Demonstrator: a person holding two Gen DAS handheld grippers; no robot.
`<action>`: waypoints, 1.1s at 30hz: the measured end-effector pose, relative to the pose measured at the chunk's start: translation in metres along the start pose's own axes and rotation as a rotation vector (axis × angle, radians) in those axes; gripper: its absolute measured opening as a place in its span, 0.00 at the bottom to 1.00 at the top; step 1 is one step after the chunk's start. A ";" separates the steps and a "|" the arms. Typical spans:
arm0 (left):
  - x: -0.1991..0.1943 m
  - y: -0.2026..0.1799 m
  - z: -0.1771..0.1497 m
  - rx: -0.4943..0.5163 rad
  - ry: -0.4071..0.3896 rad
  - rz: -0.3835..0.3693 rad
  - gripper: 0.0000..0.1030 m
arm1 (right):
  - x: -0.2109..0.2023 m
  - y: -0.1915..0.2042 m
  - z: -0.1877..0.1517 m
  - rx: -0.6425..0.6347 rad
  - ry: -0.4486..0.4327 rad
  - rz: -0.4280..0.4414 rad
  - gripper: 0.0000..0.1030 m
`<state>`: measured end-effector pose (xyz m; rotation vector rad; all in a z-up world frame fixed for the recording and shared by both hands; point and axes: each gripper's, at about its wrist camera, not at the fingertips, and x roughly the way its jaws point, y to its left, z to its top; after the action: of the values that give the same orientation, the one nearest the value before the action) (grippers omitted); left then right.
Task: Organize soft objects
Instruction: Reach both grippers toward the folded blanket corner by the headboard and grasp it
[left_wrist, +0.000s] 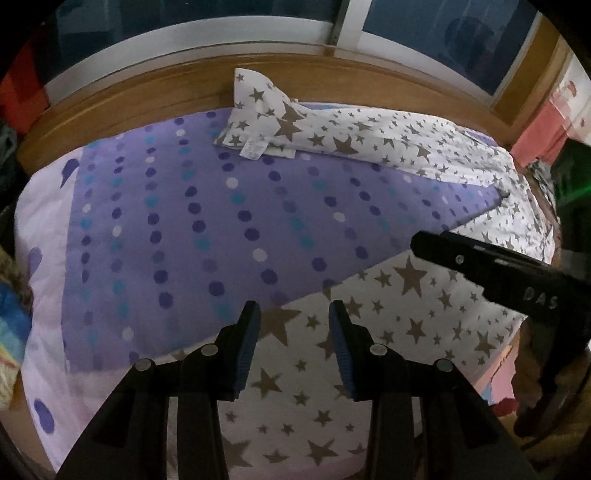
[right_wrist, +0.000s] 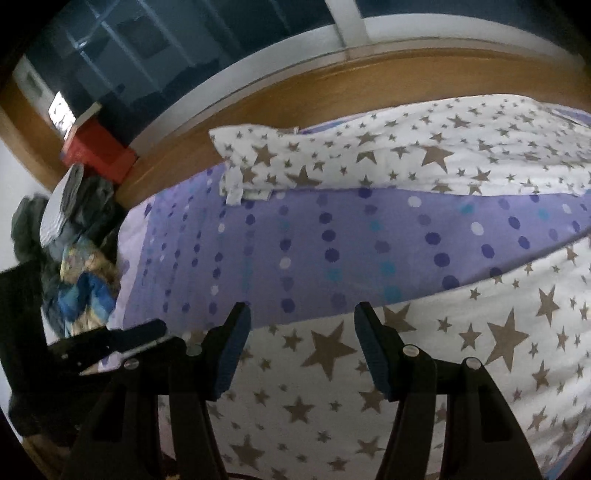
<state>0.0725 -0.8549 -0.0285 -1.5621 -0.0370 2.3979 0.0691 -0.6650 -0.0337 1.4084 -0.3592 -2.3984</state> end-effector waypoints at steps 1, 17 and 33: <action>0.000 0.002 0.002 0.009 -0.001 -0.011 0.37 | -0.002 0.006 0.001 -0.007 -0.012 -0.008 0.57; 0.015 0.044 0.066 0.166 -0.047 -0.009 0.37 | 0.050 0.067 0.032 -0.191 -0.061 -0.177 0.57; 0.057 0.099 0.105 0.030 -0.018 -0.095 0.37 | 0.128 0.079 0.083 -0.354 -0.053 -0.302 0.48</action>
<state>-0.0651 -0.9228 -0.0524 -1.4916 -0.0762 2.3286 -0.0490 -0.7856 -0.0657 1.3114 0.2772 -2.5720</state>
